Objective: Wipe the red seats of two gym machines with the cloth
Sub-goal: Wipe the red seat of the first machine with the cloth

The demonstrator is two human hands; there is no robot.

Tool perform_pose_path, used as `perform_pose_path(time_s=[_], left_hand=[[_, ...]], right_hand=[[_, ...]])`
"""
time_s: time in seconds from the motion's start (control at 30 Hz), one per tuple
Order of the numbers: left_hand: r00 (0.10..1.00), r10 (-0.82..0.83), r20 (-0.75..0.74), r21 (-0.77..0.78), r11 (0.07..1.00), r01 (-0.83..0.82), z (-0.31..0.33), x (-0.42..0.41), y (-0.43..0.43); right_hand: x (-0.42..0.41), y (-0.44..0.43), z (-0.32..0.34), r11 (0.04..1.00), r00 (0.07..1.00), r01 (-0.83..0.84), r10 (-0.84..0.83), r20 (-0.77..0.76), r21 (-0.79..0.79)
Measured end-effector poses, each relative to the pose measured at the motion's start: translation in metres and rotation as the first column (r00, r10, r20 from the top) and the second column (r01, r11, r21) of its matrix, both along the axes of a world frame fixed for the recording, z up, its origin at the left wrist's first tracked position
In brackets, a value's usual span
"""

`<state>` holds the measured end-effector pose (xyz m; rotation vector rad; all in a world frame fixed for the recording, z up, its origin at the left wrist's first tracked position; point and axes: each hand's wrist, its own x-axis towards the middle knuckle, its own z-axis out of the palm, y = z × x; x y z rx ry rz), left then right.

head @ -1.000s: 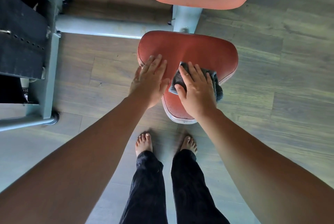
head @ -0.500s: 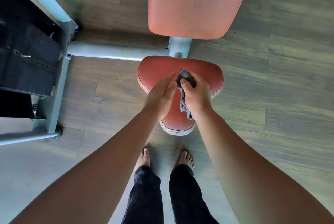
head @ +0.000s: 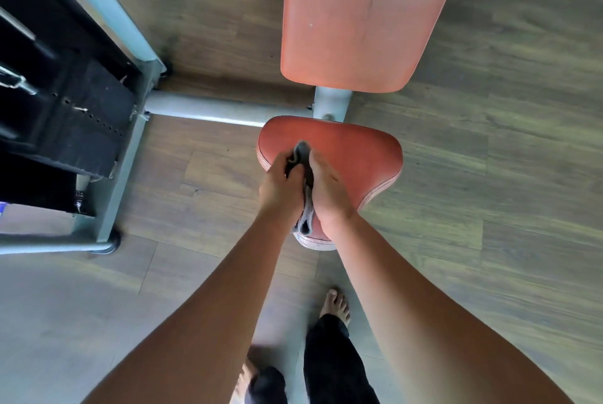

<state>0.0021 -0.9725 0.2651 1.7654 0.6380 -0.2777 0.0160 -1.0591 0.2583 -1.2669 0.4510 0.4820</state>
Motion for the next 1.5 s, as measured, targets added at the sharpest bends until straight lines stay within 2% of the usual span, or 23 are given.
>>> perform_pose_path(time_s=[0.03,0.07,0.1,0.13,0.17,0.2,0.23,0.27,0.37,0.43,0.5,0.67,0.77,0.87,0.93,1.0,1.1,1.23,1.33,1.43,1.5], left_hand=[[1.0,0.016,-0.006,-0.007,1.0,-0.016,-0.002,-0.004,0.006],[0.999,0.03,-0.013,-0.018,0.999,-0.031,-0.004,-0.008,0.012],[0.999,0.041,-0.018,-0.027,0.999,-0.042,-0.009,-0.012,0.019],[0.999,0.05,-0.018,-0.034,0.998,-0.051,-0.014,-0.017,0.026],[0.998,0.056,-0.018,-0.035,0.998,-0.057,-0.021,-0.023,0.033],[0.998,0.061,-0.02,-0.034,0.998,-0.061,-0.028,-0.028,0.04],[0.998,0.062,-0.016,-0.034,0.997,-0.063,-0.036,-0.034,0.045],[0.998,0.064,-0.012,-0.039,0.997,-0.064,-0.043,-0.04,0.05],[0.996,0.092,-0.007,-0.077,0.993,-0.092,-0.072,-0.054,0.061],[0.992,0.125,-0.017,-0.131,0.983,-0.127,-0.094,-0.062,0.066],[0.986,0.166,-0.009,-0.195,0.967,-0.164,-0.121,-0.069,0.067],[0.946,0.31,0.099,-0.384,0.889,-0.251,-0.167,-0.072,0.052],[0.904,0.369,0.217,-0.491,0.841,-0.226,-0.183,-0.069,0.038],[0.867,0.395,0.305,-0.584,0.796,-0.157,-0.197,-0.066,0.028],[0.836,0.429,0.343,-0.633,0.763,-0.132,-0.21,-0.064,0.026],[0.799,0.483,0.357,-0.694,0.71,-0.119,-0.223,-0.061,0.024],[0.789,0.535,0.302,-0.793,0.6,-0.103,-0.235,-0.059,0.017],[0.803,0.575,0.16,-0.922,0.378,-0.086,-0.239,-0.059,0.005],[0.796,0.594,0.121,-0.954,0.292,-0.073,-0.242,-0.054,0.001],[0.77,0.616,0.166,-0.94,0.335,-0.065,-0.238,-0.054,0.004],[0.754,0.615,0.232,-0.9,0.429,-0.073,-0.231,-0.055,0.005]], right_hand=[[-0.001,-0.003,-0.001,0.997,0.999,-0.03,0.033,0.04,-0.071],[-0.003,-0.008,-0.003,0.974,0.988,-0.091,0.115,0.105,-0.208],[-0.004,-0.014,-0.009,0.903,0.953,-0.169,0.252,0.168,-0.395],[-0.004,-0.021,-0.019,0.752,0.882,-0.253,0.437,0.174,-0.609],[-0.004,-0.027,-0.031,0.542,0.782,-0.336,0.617,0.092,-0.77],[-0.004,-0.032,-0.043,0.331,0.681,-0.394,0.732,-0.03,-0.857],[-0.006,-0.037,-0.056,0.183,0.6,-0.415,0.791,-0.117,-0.891],[-0.01,-0.039,-0.066,0.117,0.558,-0.399,0.818,-0.139,-0.909],[-0.02,-0.039,-0.089,0.13,0.544,-0.228,0.839,-0.016,-0.965],[-0.024,-0.037,-0.098,0.107,0.554,-0.148,0.833,0.007,-0.983],[-0.025,-0.038,-0.103,0.107,0.555,-0.118,0.832,0.024,-0.987],[-0.026,-0.044,-0.113,0.188,0.527,-0.043,0.839,0.137,-0.981],[-0.021,-0.05,-0.111,0.209,0.507,-0.038,0.846,0.162,-0.977],[-0.011,-0.057,-0.108,0.182,0.433,-0.042,0.889,0.146,-0.982],[-0.008,-0.059,-0.109,0.198,0.39,-0.031,0.905,0.17,-0.98],[-0.007,-0.061,-0.113,0.254,0.369,-0.022,0.901,0.228,-0.967],[-0.006,-0.063,-0.118,0.321,0.362,-0.052,0.889,0.282,-0.946],[-0.006,-0.062,-0.117,0.35,0.368,-0.057,0.878,0.306,-0.935],[-0.005,-0.063,-0.118,0.353,0.379,-0.057,0.873,0.306,-0.934],[-0.003,-0.063,-0.119,0.346,0.374,-0.064,0.878,0.299,-0.936],[-0.003,-0.064,-0.119,0.342,0.38,-0.065,0.877,0.294,-0.937]])
